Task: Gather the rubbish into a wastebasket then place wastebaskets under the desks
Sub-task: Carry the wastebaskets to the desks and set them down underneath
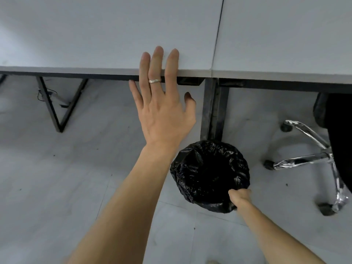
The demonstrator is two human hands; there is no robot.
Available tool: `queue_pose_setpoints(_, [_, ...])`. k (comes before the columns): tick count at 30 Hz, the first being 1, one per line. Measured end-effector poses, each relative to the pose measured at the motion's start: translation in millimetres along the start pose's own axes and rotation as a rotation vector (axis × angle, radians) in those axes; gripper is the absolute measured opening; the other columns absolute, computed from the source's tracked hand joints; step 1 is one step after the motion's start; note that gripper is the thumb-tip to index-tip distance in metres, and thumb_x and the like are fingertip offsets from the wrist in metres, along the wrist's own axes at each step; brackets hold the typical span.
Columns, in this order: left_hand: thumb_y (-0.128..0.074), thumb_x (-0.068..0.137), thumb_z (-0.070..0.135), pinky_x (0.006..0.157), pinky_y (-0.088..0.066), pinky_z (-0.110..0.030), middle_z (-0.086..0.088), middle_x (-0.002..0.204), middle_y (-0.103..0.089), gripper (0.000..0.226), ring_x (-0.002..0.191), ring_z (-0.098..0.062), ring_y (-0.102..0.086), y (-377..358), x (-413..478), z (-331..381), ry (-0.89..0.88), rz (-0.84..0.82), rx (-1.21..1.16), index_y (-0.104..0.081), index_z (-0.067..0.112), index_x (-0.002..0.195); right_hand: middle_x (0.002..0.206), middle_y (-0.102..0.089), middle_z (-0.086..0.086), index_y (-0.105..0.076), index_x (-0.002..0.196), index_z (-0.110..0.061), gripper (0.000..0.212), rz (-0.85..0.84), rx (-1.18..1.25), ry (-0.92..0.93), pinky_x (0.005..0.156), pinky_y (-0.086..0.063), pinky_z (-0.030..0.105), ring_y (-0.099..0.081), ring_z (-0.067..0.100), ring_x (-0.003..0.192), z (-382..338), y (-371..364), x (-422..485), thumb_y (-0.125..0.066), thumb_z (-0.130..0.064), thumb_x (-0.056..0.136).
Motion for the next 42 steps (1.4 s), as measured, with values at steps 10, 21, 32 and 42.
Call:
queue_pose_setpoints(10, [-0.054,0.082,0.016,0.119,-0.013,-0.061,-0.004,0.166,-0.003,0.09,0.153,-0.024,0.005,16.0,-3.4,11.7,0.084,-0.258,0.076,-0.004,0.024,0.157,0.122,-0.049,0.013,-0.04,0.139,0.001,0.045,-0.213,-0.106,-0.009,0.081,-0.044,0.035,-0.05,0.03,0.098,-3.3,38.8,-63.4,-0.047,-0.013,0.097])
queue_pose_setpoints(21, [-0.05,0.073,0.006,0.118,-0.016,-0.061,0.0,0.166,-0.008,0.095,0.153,-0.024,0.001,5.3,-9.4,5.1,0.09,-0.137,0.054,-0.011,0.023,0.158,0.127,-0.049,0.014,-0.045,0.126,-0.001,0.028,-0.303,0.304,-0.152,0.088,-0.053,0.042,-0.056,0.041,0.119,26.7,-32.3,-27.4,-0.04,0.001,0.099])
queue_pose_setpoints(32, [-0.054,0.081,0.014,0.12,-0.006,-0.061,0.003,0.164,0.019,0.102,0.151,-0.02,0.019,52.6,0.3,27.4,0.129,-0.535,0.083,0.015,0.026,0.156,0.098,-0.063,0.006,-0.055,0.075,-0.014,0.015,-0.209,-0.886,0.469,0.073,-0.045,0.029,-0.063,0.03,0.102,-51.2,76.5,-132.8,-0.044,-0.022,0.082])
queue_pose_setpoints(42, [-0.044,0.094,0.035,0.097,-0.049,-0.041,-0.001,0.141,-0.053,0.046,0.123,-0.026,-0.053,214.8,-55.0,97.2,0.224,-1.263,-0.046,-0.049,0.029,0.139,0.133,-0.062,-0.01,-0.059,0.131,-0.036,0.038,0.0,-0.986,0.901,0.095,-0.05,0.035,-0.058,0.018,0.118,-114.4,287.1,-465.2,-0.037,-0.036,0.1])
Point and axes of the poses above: each hand's wrist, its own x-axis towards the middle knuckle, its own y-axis out of the back of the hand, z = x × y, the point moved 6 cm from there along x, towards the middle knuckle
